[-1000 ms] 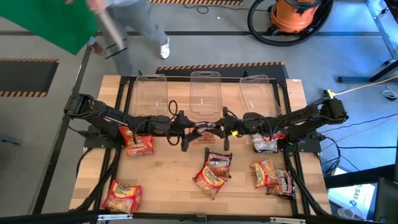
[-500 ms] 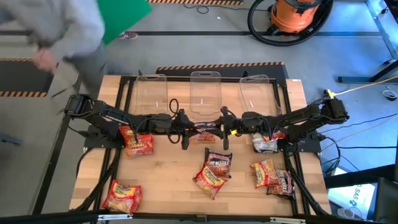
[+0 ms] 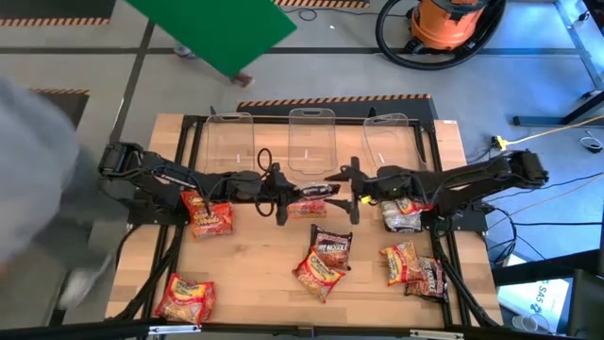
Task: Sort Maruchan noodles
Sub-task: Put the black noodle pack into the middle transparent bin
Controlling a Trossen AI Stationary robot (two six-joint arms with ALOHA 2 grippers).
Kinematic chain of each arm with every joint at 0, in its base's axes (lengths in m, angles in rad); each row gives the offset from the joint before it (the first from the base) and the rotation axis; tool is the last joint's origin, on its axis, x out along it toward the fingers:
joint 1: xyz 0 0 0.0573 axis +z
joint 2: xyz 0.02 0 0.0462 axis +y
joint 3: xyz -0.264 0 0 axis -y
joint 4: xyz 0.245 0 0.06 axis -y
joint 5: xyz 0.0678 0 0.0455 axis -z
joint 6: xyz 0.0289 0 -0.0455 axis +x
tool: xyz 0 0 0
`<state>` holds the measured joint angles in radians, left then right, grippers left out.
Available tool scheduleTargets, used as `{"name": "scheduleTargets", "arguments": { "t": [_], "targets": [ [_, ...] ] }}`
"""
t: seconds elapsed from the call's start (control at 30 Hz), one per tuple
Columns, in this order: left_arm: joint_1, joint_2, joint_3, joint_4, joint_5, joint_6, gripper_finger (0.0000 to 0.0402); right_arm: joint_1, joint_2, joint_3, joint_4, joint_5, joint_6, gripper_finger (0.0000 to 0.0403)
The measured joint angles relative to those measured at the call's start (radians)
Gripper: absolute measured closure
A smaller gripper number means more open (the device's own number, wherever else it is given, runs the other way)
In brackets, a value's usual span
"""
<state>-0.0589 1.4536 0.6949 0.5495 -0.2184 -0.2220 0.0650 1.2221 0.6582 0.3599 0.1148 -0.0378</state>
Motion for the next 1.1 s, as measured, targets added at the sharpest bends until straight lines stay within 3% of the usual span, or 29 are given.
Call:
{"name": "scheduleTargets", "arguments": {
  "t": [0.13,0.27,0.5,0.63,0.93,1.1],
  "targets": [
    [0.0,0.0,0.0,-0.014,0.0,0.008,0.0354,0.0,-0.045,0.015,-0.031,0.026,-0.024,0.0123],
    [0.0,0.0,0.0,-0.039,-0.001,0.004,0.0354,0.0,-0.036,0.125,-0.173,0.022,-0.051,0.0123],
    [0.0,0.0,0.0,-0.043,-0.008,-0.006,0.0355,0.0,0.118,0.422,-0.607,0.014,-0.05,0.0123],
    [0.0,0.0,0.0,-0.043,-0.008,-0.012,0.0355,0.0,0.234,0.546,-0.769,-0.001,-0.05,0.0123],
    [0.0,0.0,-0.001,-0.041,-0.008,-0.012,0.0355,0.0,0.375,0.66,-0.887,-0.02,-0.075,0.0124],
    [0.0,0.0,-0.001,-0.043,-0.008,-0.012,0.0346,0.0,0.383,0.66,-0.885,-0.017,-0.08,0.0178]
  ]
}}
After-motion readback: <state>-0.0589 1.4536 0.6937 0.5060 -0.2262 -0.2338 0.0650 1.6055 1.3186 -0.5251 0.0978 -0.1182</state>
